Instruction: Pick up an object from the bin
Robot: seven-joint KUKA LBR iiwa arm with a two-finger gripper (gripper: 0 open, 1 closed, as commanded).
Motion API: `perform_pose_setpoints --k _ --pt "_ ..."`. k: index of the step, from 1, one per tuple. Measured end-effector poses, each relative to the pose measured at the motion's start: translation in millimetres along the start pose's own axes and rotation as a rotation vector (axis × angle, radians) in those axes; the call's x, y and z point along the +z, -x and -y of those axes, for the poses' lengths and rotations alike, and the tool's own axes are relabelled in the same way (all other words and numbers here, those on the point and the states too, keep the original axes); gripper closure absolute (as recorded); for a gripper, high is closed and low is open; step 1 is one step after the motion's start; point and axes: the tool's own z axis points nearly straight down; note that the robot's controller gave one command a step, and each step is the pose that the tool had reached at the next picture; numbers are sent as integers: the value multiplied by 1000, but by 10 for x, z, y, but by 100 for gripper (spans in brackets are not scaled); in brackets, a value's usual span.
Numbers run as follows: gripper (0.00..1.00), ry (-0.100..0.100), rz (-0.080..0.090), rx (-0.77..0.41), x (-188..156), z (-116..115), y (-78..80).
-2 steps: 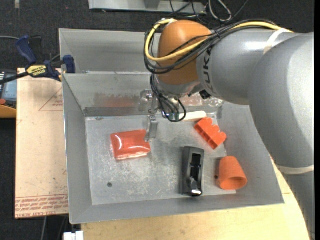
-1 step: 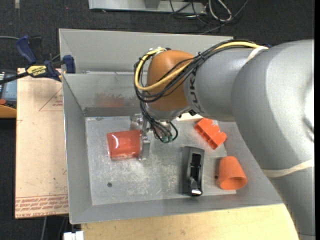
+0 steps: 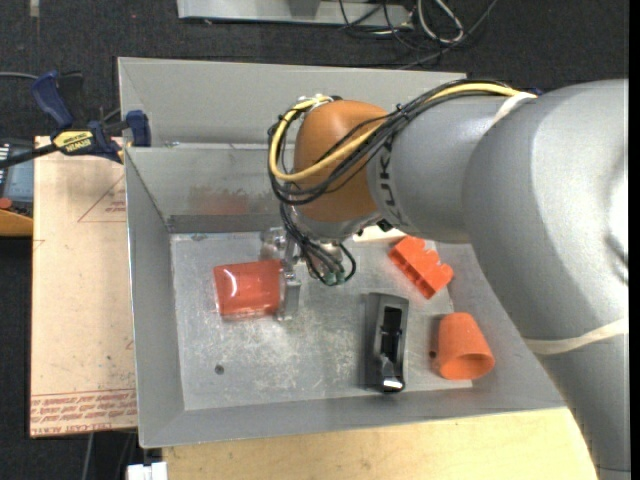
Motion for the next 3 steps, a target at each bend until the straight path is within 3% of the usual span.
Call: perform_pose_setpoints --k 1,2,3 --pt "100 1 3 17 -885 73 30" --pt "100 1 3 17 -887 73 30" --pt "100 1 3 8 -1800 9 98"
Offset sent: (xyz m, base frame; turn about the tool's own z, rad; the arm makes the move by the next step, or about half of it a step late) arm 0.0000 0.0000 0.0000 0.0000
